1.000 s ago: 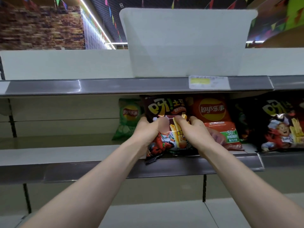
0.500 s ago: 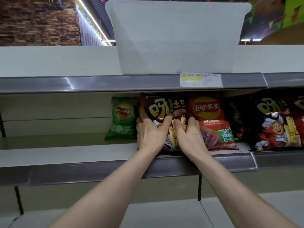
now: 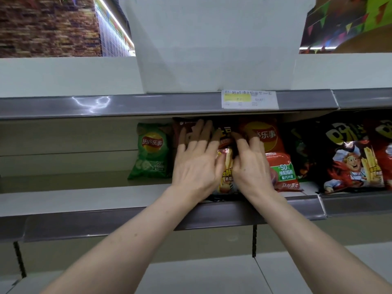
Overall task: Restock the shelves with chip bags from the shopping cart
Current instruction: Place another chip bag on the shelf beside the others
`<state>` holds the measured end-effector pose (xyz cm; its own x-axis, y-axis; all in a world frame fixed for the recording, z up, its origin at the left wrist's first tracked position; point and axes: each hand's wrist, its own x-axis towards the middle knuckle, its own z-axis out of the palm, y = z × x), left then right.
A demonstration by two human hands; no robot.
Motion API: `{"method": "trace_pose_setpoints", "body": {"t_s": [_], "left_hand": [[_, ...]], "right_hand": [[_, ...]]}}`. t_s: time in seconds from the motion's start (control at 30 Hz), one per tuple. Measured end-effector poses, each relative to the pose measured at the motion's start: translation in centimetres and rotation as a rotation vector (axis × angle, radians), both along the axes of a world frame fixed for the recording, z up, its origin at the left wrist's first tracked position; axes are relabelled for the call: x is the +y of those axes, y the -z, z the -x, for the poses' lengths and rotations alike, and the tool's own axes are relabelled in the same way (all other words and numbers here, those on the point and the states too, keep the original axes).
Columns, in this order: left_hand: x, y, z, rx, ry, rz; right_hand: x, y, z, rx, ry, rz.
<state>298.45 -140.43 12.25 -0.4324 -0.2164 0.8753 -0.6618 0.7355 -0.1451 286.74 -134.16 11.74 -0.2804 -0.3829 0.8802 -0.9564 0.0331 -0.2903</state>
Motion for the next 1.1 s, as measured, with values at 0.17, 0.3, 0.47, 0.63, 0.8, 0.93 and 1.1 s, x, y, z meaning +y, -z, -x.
{"method": "trace_pose_setpoints", "body": {"t_s": [0.17, 0.3, 0.47, 0.63, 0.8, 0.93, 1.1], "left_hand": [[0.2, 0.3, 1.2, -0.1, -0.05, -0.064], [0.0, 0.1, 1.0, -0.16, -0.082, -0.086], [0.3, 0.1, 0.5, -0.194, -0.121, -0.105], [0.4, 0.6, 1.0, -0.112, -0.101, -0.076], [-0.2, 1.3, 1.6, -0.034, -0.112, -0.068], [0.1, 0.7, 1.4, -0.088, -0.101, -0.155], [1.4, -0.4, -0.6, 0.133, -0.033, -0.288]], "right_hand": [[-0.5, 0.4, 2.6, 0.109, 0.229, -0.05], [-0.4, 1.2, 3.9, 0.14, 0.2, 0.034], [0.0, 1.5, 4.4, 0.088, 0.177, 0.027], [0.0, 0.5, 2.7, 0.091, 0.1, 0.01], [-0.6, 0.8, 1.7, 0.153, -0.014, -0.075], [-0.8, 1.2, 1.9, 0.14, -0.018, -0.058], [-0.3, -0.2, 0.8, 0.111, -0.079, 0.046]]}}
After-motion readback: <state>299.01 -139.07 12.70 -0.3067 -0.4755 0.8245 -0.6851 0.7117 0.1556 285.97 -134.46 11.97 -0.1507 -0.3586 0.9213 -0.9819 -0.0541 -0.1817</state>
